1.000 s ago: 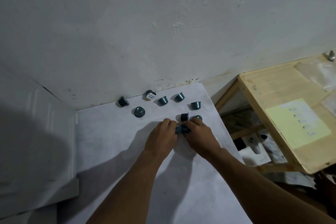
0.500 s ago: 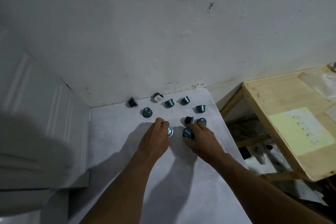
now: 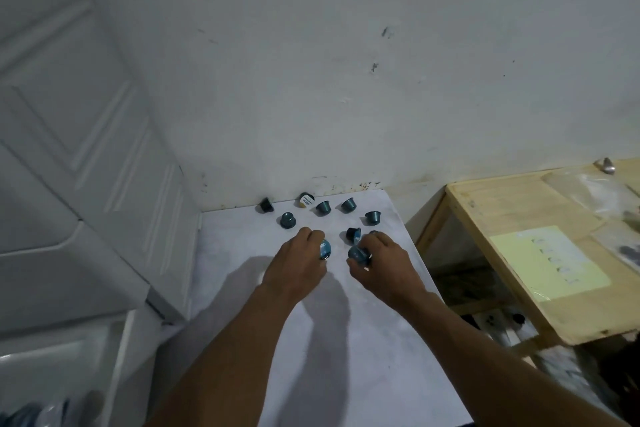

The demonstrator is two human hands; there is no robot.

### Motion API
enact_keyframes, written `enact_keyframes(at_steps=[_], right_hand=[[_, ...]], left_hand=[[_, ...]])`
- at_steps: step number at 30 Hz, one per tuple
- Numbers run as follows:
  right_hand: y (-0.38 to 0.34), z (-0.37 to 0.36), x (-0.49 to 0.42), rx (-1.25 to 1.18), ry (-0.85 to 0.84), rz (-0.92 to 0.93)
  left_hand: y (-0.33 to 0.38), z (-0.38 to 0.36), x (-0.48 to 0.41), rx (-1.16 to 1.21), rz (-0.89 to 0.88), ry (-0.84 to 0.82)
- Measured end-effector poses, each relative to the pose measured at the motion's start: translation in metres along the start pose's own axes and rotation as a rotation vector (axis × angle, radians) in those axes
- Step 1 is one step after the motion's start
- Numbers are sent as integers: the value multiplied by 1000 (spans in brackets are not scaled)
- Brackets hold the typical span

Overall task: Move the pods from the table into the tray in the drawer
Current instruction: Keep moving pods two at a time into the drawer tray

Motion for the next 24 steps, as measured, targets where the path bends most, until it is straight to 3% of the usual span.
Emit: enact_keyframes(at_steps=[13, 24], right_hand=[[-49, 26, 126, -4, 106, 176], [-159, 23, 174, -87, 120, 334]], left_hand=[[34, 41, 153, 97, 30, 171], [-11, 115, 253, 111, 110, 308]])
Point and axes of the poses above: each hand's wrist, its own x-axis away from the middle knuckle, its own z-axis out of the back of the hand, y = z × x, the point moved 1 cm from there along -x, towards the middle knuckle, and after that the axes turned 10 degrees about x, right-handed, at the moved point
